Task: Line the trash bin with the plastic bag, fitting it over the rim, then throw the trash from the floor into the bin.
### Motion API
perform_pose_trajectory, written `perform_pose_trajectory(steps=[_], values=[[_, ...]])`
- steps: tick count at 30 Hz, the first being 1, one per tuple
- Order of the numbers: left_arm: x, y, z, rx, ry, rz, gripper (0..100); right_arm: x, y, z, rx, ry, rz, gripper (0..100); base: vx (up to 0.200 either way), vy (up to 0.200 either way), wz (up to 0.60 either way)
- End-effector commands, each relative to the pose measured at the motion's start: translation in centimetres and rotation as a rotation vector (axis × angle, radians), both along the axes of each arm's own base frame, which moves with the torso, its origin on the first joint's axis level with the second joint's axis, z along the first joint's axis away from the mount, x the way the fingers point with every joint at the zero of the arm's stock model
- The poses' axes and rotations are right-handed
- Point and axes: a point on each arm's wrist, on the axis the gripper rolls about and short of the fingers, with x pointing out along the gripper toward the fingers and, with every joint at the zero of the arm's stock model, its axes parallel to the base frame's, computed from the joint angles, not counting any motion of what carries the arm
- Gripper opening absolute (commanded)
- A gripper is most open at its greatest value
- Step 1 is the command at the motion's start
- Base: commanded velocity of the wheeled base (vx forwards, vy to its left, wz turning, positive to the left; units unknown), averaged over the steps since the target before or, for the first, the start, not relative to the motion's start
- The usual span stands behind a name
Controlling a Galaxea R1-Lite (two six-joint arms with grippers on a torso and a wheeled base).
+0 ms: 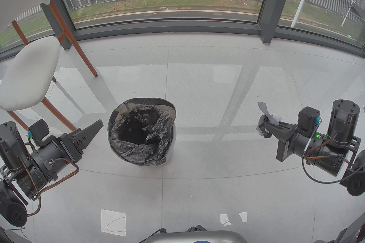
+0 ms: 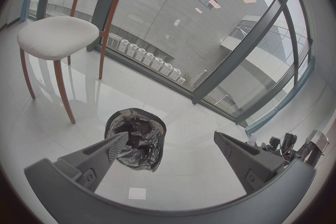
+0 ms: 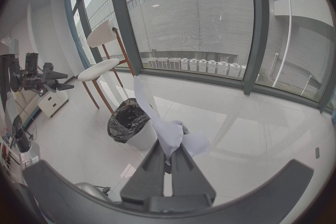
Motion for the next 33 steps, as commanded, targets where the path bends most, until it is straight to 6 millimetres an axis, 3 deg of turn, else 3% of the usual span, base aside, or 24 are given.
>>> perform_pose_trajectory(steps=[1, 10, 24, 33], values=[[0.2, -0.1, 0.2, -0.003, -0.009, -0.001, 100, 2.2, 1.5, -0.2, -0.003, 0.007, 0.011, 0, -0.2, 0.2, 0.0], [0.3, -0.1, 0.0, -0.001, 0.003, -0.005, 100, 3.3, 2.2, -1.2, -0.016, 0.035, 0.026, 0, 0.0, 0.2, 0.0], [0.6, -0.2, -0.1, -0.002, 0.01, -0.03, 100, 3.3, 2.6, -1.5, 0.014, 0.062, 0.03, 0, 0.0, 0.2, 0.0], [0.6, -0.2, -0.2, 0.0, 0.016, -0.034, 100, 4.9, 3.5, -1.6, 0.019, 0.054, 0.027, 0, 0.0, 0.2, 0.0]])
